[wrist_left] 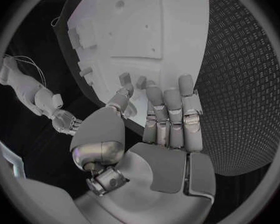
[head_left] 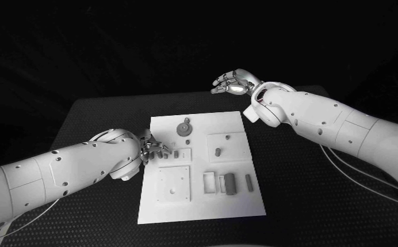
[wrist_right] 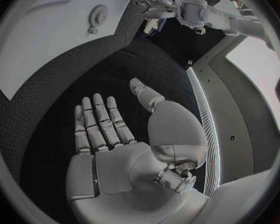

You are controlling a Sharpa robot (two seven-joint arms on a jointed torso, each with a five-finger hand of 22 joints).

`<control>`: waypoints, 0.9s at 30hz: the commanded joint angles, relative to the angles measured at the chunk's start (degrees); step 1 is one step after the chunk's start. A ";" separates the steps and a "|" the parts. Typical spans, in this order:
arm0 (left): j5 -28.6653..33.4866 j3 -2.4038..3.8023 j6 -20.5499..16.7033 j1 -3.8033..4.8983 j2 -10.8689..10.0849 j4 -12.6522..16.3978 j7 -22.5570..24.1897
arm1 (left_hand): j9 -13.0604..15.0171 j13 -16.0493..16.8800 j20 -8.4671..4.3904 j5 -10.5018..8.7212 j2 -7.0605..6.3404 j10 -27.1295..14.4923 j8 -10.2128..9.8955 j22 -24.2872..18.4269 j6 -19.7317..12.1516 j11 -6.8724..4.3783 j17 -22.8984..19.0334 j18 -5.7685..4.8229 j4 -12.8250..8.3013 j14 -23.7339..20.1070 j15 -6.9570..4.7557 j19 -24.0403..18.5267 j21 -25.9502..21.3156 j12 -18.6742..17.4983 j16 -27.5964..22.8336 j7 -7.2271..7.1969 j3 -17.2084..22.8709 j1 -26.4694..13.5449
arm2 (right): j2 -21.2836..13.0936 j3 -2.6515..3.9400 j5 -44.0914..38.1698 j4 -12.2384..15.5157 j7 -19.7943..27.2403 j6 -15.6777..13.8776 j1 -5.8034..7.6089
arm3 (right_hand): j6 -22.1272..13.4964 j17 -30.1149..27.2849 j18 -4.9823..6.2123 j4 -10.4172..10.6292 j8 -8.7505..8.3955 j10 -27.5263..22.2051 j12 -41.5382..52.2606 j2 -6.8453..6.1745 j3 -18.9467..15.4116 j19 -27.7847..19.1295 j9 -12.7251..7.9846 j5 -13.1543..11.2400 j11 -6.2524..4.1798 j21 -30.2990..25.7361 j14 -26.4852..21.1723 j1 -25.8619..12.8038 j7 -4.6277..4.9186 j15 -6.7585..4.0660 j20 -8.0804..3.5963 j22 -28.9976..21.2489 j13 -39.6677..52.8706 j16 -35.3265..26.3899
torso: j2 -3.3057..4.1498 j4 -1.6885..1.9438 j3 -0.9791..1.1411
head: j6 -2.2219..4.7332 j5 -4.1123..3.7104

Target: Assemble the parts on the task board

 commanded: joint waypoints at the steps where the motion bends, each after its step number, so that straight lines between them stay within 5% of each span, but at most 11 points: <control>1: 0.96 0.04 -0.89 0.01 -0.36 0.13 1.32 | -0.05 0.06 -0.22 -0.21 0.15 -0.24 -0.24 0.73 -0.34 -0.09 0.03 -0.23 -0.18 -0.23 -0.25 -0.07 -0.39 -0.17 0.26 -0.04 -0.29 -0.39 | 0.01 0.02 0.01 0.04 0.56 0.41 -0.05 | -0.44 -0.08 -0.88 0.24 0.25 0.57 -0.37 0.15 0.00 0.06 -0.09 -0.12 -0.03 -0.33 0.15 -0.55 3.69 0.27 0.28 0.06 -0.08 -0.35 | 0.00 -0.02 -0.01 | 0.12 0.05; 7: 7.01 0.52 -9.12 0.06 -1.72 1.32 8.20 | -0.67 -0.27 0.11 0.52 0.65 -2.55 -2.10 0.54 -4.25 1.39 -0.46 -0.75 -2.52 -2.24 -0.17 -1.57 -1.37 -1.07 -0.77 1.53 -0.28 1.55 | -0.04 0.02 0.01 -0.07 0.62 0.34 -0.12 | -0.44 -0.08 -0.88 0.25 0.26 0.58 -0.38 0.16 0.01 0.06 -0.09 -0.12 -0.03 -0.34 0.16 -0.54 3.69 0.26 0.28 0.08 -0.08 -0.34 | 0.04 -0.05 0.01 | 0.29 -0.20; 11: 10.60 2.07 -14.24 0.09 -2.03 1.32 17.07 | -0.93 -1.23 1.20 0.73 0.23 -5.36 -3.18 0.08 -7.01 2.74 -1.29 -0.84 -3.23 -4.90 1.02 -4.15 -3.03 -2.67 -2.30 2.89 -0.39 3.37 | -0.21 0.02 0.02 -0.17 0.60 0.35 -0.16 | -0.43 -0.08 -0.88 0.25 0.27 0.59 -0.39 0.17 0.01 0.07 -0.09 -0.12 -0.03 -0.35 0.16 -0.54 3.68 0.26 0.28 0.09 -0.08 -0.34 | 0.00 -0.02 0.00 | 0.37 -0.25; 15: 11.83 2.71 -17.63 0.09 -1.87 0.34 23.43 | -0.99 -2.73 2.50 0.81 0.12 -7.84 -3.52 -0.71 -8.27 3.87 -2.70 -0.84 -3.27 -7.16 2.35 -6.48 -4.81 -4.98 -4.55 3.62 0.31 7.05 | -0.33 0.02 0.06 -0.18 0.60 0.31 -0.19 | -0.43 -0.08 -0.87 0.25 0.27 0.59 -0.40 0.18 0.02 0.08 -0.09 -0.12 -0.03 -0.35 0.17 -0.53 3.68 0.26 0.28 0.10 -0.08 -0.34 | 0.03 0.01 0.02 | 0.43 -0.25; 21: 15.39 2.82 -14.20 0.10 -0.48 -2.03 32.19 | -2.41 -10.49 7.90 0.67 2.16 -13.26 -4.80 -5.55 -10.40 7.69 -8.04 -0.65 -3.24 -12.68 8.23 -13.78 -11.48 -18.36 -15.24 6.11 11.35 16.27 | -0.35 0.02 0.07 -0.11 0.60 0.34 -0.21 | -0.43 -0.08 -0.87 0.25 0.28 0.61 -0.41 0.18 0.02 0.08 -0.10 -0.12 -0.03 -0.36 0.18 -0.52 3.68 0.26 0.27 0.12 -0.08 -0.34 | -0.01 0.01 0.01 | 0.55 -0.38; 24: 11.52 2.82 -10.61 0.12 0.62 -2.93 34.18 | -3.65 -15.97 8.15 -1.70 1.81 -13.51 -6.12 -6.82 -12.09 10.01 -8.63 -0.01 -3.42 -10.33 8.30 -12.60 -11.51 -28.95 -17.33 7.02 13.20 17.18 | -0.33 0.02 0.07 -0.15 0.60 0.34 -0.21 | -0.43 -0.08 -0.87 0.25 0.29 0.62 -0.42 0.18 0.02 0.09 -0.10 -0.12 -0.03 -0.37 0.18 -0.52 3.68 0.26 0.27 0.13 -0.08 -0.34 | 0.02 0.02 -0.01 | 0.64 -0.37; 27: 0.58 2.77 -8.35 0.11 1.96 -4.63 35.87 | -5.19 -19.64 7.94 -4.24 0.13 -15.40 -7.84 -7.41 -14.86 12.20 -8.19 0.21 -3.38 -8.73 8.13 -11.29 -11.18 -36.56 -17.72 8.40 12.09 18.43 | -0.19 0.02 0.08 -0.17 0.62 0.36 -0.21 | -0.43 -0.08 -0.86 0.26 0.29 0.62 -0.42 0.18 0.02 0.09 -0.10 -0.12 -0.03 -0.37 0.18 -0.52 3.68 0.25 0.27 0.14 -0.08 -0.34 | 0.04 -0.02 0.02 | 0.71 -0.29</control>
